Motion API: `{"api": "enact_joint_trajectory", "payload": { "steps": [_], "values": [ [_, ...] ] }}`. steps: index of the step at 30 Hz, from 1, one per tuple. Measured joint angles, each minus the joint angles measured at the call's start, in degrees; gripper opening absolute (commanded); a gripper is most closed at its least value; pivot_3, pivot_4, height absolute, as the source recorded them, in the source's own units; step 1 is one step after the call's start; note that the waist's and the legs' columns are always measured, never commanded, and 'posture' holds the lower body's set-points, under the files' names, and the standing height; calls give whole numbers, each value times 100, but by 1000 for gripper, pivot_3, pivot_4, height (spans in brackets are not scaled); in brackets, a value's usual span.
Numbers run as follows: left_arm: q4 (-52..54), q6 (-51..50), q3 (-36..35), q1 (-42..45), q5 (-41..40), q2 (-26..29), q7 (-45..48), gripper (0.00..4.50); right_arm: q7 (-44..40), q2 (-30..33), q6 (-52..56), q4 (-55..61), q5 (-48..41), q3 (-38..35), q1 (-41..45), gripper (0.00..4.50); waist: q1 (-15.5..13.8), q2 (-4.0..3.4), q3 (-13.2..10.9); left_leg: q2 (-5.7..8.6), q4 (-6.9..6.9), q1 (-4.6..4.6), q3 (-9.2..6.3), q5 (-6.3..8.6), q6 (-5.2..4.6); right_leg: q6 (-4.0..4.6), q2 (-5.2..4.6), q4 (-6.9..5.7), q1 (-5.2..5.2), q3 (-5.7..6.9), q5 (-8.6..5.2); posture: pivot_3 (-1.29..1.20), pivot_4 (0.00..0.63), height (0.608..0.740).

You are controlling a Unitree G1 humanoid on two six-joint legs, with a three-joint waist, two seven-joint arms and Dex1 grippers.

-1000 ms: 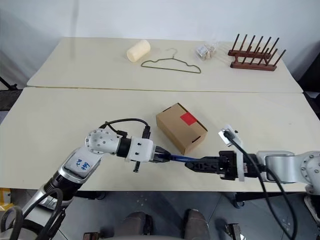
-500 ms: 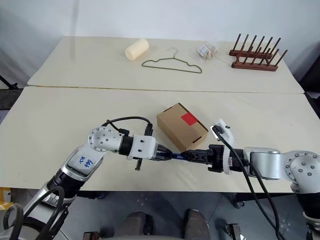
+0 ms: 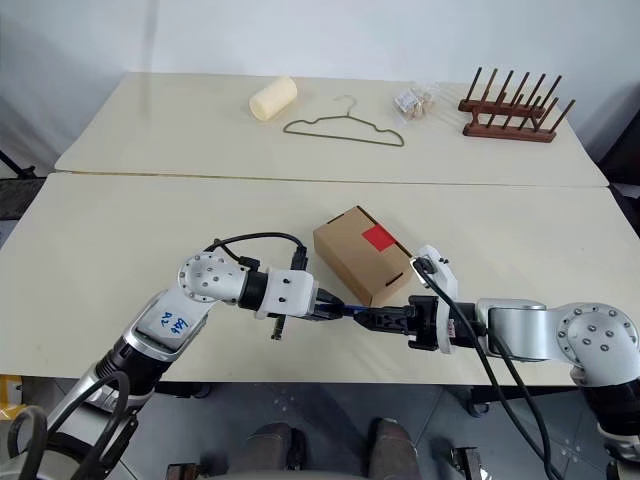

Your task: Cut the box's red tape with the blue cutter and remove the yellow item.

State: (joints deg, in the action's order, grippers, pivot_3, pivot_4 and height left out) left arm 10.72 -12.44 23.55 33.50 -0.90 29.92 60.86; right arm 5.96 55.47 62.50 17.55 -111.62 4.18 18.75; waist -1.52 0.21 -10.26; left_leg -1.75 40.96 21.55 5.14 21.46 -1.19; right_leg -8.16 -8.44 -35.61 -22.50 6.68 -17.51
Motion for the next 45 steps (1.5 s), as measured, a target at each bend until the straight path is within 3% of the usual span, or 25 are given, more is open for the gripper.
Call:
{"api": "enact_joint_trajectory", "payload": {
  "steps": [3, 15, 22, 33, 36, 41, 45],
  "values": [
    [-4, -17, 10, -1, 33, 5, 2, 458, 15, -47, -3, 3, -46, 1, 23, 163, 3, 0, 0, 0, 0, 0, 0, 0, 0, 0, 0, 0, -1, 0, 0, 0, 150, 740],
    [1, -12, 10, -1, 45, 12, 28, 458, -28, -56, 11, -29, -31, 11, 21, 150, 0, 0, 0, -2, -1, 1, -1, 1, -2, 0, 0, 4, -1, 0, 0, 0, 150, 740],
    [1, -2, 10, -1, 46, 13, 53, 458, -22, -77, 14, -215, -34, 20, 27, 2429, 2, 0, 0, -2, -2, 1, -1, 2, -3, 0, -1, 4, -1, 0, 0, 0, 150, 740],
    [4, -2, 10, -1, 49, 11, 53, 458, -12, -202, 17, -262, 23, 65, 132, 2429, -1, 0, 0, -2, -2, 2, -1, 2, -3, 0, -1, 5, -1, 0, 0, 0, 150, 740],
    [4, -3, 10, -1, 52, 11, 53, 458, -26, -227, 42, -373, 87, 72, 195, 1866, 1, 0, 0, -2, -2, 3, -1, 2, -4, 0, -1, 6, -2, 0, 0, 0, 150, 740],
    [4, -15, 13, -1, 92, 14, 53, 458, -155, -359, 140, -421, 127, 167, 296, 148, 3, 0, 0, -3, -4, 3, -1, 2, -4, 0, -1, 7, -3, 0, 0, 0, 150, 740],
    [9, -16, 15, -2, 96, 21, 69, 458, -190, -360, 170, -426, 149, 177, 307, 141, -1, 0, 0, -3, -3, 5, -1, 3, -5, -1, -2, 8, -3, 1, 0, 0, 150, 740]
  ]
}}
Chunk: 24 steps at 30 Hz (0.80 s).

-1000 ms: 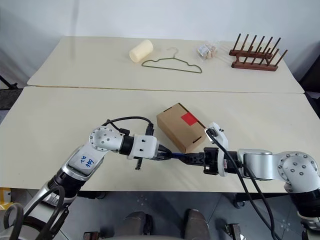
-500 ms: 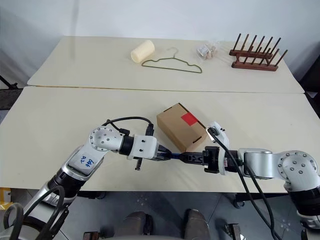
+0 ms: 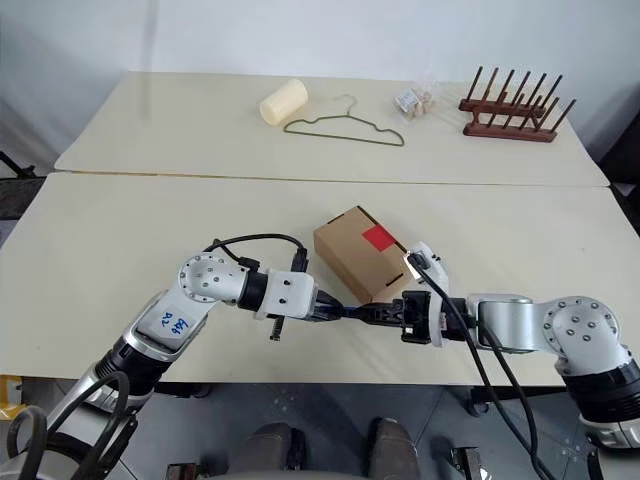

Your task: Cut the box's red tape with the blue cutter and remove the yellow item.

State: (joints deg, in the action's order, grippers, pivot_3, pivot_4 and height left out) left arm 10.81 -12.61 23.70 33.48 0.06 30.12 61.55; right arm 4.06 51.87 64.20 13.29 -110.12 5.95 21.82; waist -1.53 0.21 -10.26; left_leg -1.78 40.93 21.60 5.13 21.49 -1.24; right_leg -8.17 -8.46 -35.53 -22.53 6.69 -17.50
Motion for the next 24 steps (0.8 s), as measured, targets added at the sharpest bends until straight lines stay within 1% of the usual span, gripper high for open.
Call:
{"api": "enact_joint_trajectory", "payload": {
  "steps": [7, 8, 9, 12, 14, 16, 19, 20, 23, 24],
  "values": [
    [26, -67, 0, -1, -19, 1, 46, 458, -100, 0, 85, -20, 55, 0, 1, 141, 2, 0, 0, 0, 0, 0, 1, 0, 0, 0, 0, 0, 0, 1, 0, 0, 150, 740],
    [46, -148, -4, -3, -53, -1, 54, 1150, -112, 2, 95, -21, 55, 0, 1, 141, 2, 0, 0, 0, 0, 0, 0, 0, 0, 0, 0, 0, 0, 1, 0, 0, 150, 740],
    [55, -230, -31, -6, -101, -17, 38, 1322, -138, 9, 111, -22, 55, 0, 1, 141, 2, 0, 0, 0, 0, 1, 0, 0, 0, 0, 0, 0, 0, 1, 0, 0, 150, 740],
    [258, -666, -285, -36, -486, -73, 13, 2245, -367, 228, 236, -10, 30, -31, -17, 141, 1, 0, 0, -2, 0, 5, -7, 0, -1, 0, -2, 1, -4, 1, 0, 0, 150, 740],
    [489, -1150, -772, -44, -1034, -152, -49, 2818, -721, 509, 427, 40, -70, -189, -114, 141, 2, 0, -1, -3, 1, 12, -17, 1, -1, -1, -3, 2, -5, 5, 0, 0, 150, 740],
    [681, -1664, -1310, -41, -1685, -134, -51, 3413, -1167, 773, 557, 107, -117, -497, -243, 141, 6, 0, -1, -3, 0, 12, -21, 1, -1, -1, -3, 3, -3, 9, 1, 0, 150, 740],
    [806, -2341, -1998, -44, -2588, -101, -97, 3446, -2072, 1167, 724, 232, -149, -1202, -623, 141, -2, 1, -1, -2, 2, 12, -28, 1, -1, -3, -3, 4, 2, 17, 1, 0, 150, 740],
    [812, -2428, -2110, -47, -2710, -79, -113, 3446, -2234, 1248, 746, 247, -152, -1361, -711, 141, -3, 1, -1, 0, 3, 12, -31, 1, -1, -5, -3, 4, 4, 17, 2, 0, 150, 740],
    [619, -2531, -2424, -66, -2928, 217, -115, 3446, -2912, 1705, 1134, 208, -54, -2342, -1439, 141, -41, 1, -1, 8, 3, 15, -30, 1, -2, -7, -2, 7, 4, 17, 4, 0, 150, 740],
    [399, -2518, -2575, -62, -2926, 339, -146, 3068, -3246, 1904, 1335, 183, 208, -2825, -1675, 141, -40, 1, -1, 12, 3, 14, -27, 1, -2, -7, 1, 9, 5, 16, 4, 0, 150, 740]
  ]
}}
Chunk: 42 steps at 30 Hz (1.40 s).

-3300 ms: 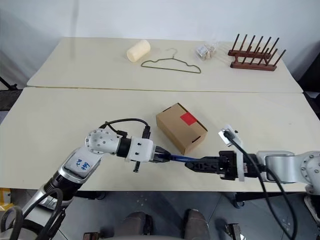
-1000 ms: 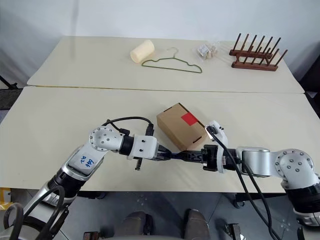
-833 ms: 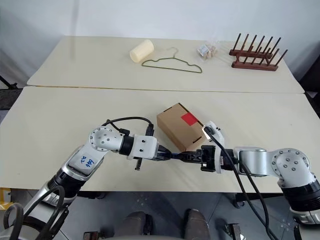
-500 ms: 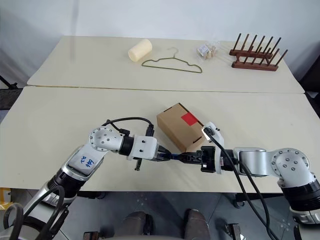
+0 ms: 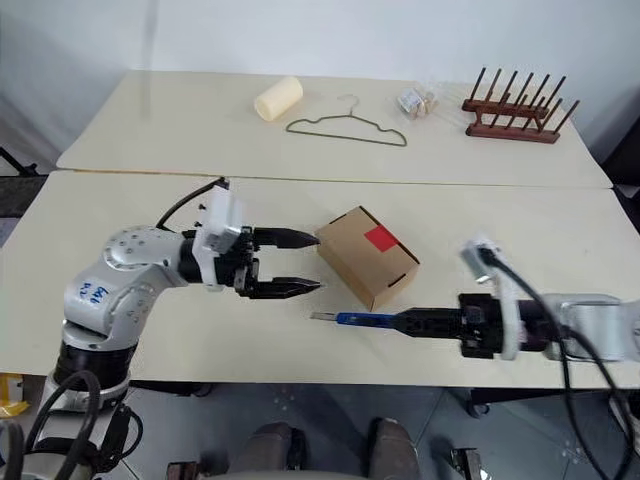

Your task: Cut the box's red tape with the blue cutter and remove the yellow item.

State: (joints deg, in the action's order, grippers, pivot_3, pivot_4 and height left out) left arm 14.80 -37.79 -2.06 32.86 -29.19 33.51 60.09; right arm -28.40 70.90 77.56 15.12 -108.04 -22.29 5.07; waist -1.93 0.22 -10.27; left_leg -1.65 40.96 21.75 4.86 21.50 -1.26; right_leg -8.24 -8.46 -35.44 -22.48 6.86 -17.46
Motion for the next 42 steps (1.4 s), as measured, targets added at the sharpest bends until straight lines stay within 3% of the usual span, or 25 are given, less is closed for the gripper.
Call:
{"api": "enact_joint_trajectory", "payload": {
  "steps": [5, 8, 11, 13, 15, 19, 22, 42],
  "values": [
    [-730, 274, 15, 88, 134, -15, -122, 1738, -1602, 591, 263, -135, 1851, -1307, -543, 141, -24, 2, -1, 7, 1, -2, 16, 1, -1, -2, 4, 5, 1, -7, 1, 0, 150, 740],
    [-1223, 580, 318, 444, 393, -262, -188, 872, -2077, 664, -212, -371, 2726, -1215, -223, 141, -41, 5, -3, 14, 3, -1, 31, 1, -1, -5, 4, 6, -1, -12, 3, 0, 150, 740],
    [-1971, 974, 728, 1122, 833, -674, -366, 0, -2104, 465, -1212, -619, 3772, -487, 902, 141, 0, 6, -3, 15, 3, -1, 46, 0, 0, -6, 9, 8, -3, -11, 4, 0, 150, 740],
    [-2001, 1071, 820, 1190, 911, -738, -392, 0, -2078, 429, -1415, -639, 3971, -300, 957, 141, 27, 5, -3, 13, -11, 2, 46, 3, 7, -8, 9, 3, -11, 0, 4, 0, 150, 740],
    [-2660, 1241, 1113, 1576, 1329, -943, -514, 0, -1453, -549, -1745, -846, 4618, 604, 2455, 141, 102, 13, -9, 5, -6, 9, 54, 7, 17, -6, 21, 15, -13, 21, 4, 0, 150, 740],
    [-2876, 1222, 1504, 1747, 1626, -1225, -577, 0, -926, -1319, -1745, -787, 5292, 1573, 3468, 141, 75, 5, -9, 1, -3, 40, 49, 6, 19, -6, 21, -8, -54, 31, 4, 0, 150, 740],
    [-2917, 976, 1547, 1752, 1667, -1394, -742, 0, -573, -1678, -1627, -747, 5557, 1769, 4054, 141, 42, 5, -9, 3, 2, 80, 47, 6, 19, -6, 20, -19, -95, 37, 4, 0, 150, 740],
    [-2525, -33, 1491, 1680, 1626, -1501, -906, 0, -817, -1341, -1068, 163, 6164, 1878, 3690, 141, 42, 5, -9, 7, 21, 88, 43, 5, 16, -6, 8, -29, -90, 59, 4, 0, 150, 740]
  ]
}}
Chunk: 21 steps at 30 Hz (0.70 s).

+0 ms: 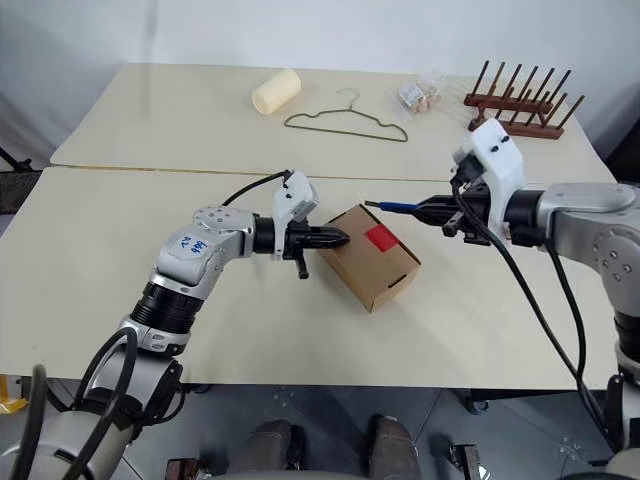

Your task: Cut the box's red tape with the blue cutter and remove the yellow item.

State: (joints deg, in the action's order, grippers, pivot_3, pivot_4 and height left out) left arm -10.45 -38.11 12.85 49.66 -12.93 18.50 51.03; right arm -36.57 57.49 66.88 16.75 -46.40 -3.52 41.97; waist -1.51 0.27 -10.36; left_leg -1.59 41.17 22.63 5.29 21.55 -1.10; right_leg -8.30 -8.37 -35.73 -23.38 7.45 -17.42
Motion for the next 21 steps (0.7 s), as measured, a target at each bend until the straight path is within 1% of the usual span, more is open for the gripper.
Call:
{"api": "enact_joint_trajectory", "payload": {
  "steps": [7, 21],
  "values": [
    [48, -67, 15, 0, -1, 3, 41, 0, 21, -185, 106, 122, 30, -6, -42, 141, -3, 0, 0, 0, 0, -2, 0, 0, 0, 0, 0, -3, 0, 0, 0, 0, 150, 740],
    [146, -123, 25, -43, -2, 41, 52, 0, 12, -199, 93, 87, 252, -6, -180, 141, -1, 0, 0, 0, 1, -5, 1, 0, 0, 0, 0, -6, 1, -2, 0, 0, 150, 740]
  ]
}}
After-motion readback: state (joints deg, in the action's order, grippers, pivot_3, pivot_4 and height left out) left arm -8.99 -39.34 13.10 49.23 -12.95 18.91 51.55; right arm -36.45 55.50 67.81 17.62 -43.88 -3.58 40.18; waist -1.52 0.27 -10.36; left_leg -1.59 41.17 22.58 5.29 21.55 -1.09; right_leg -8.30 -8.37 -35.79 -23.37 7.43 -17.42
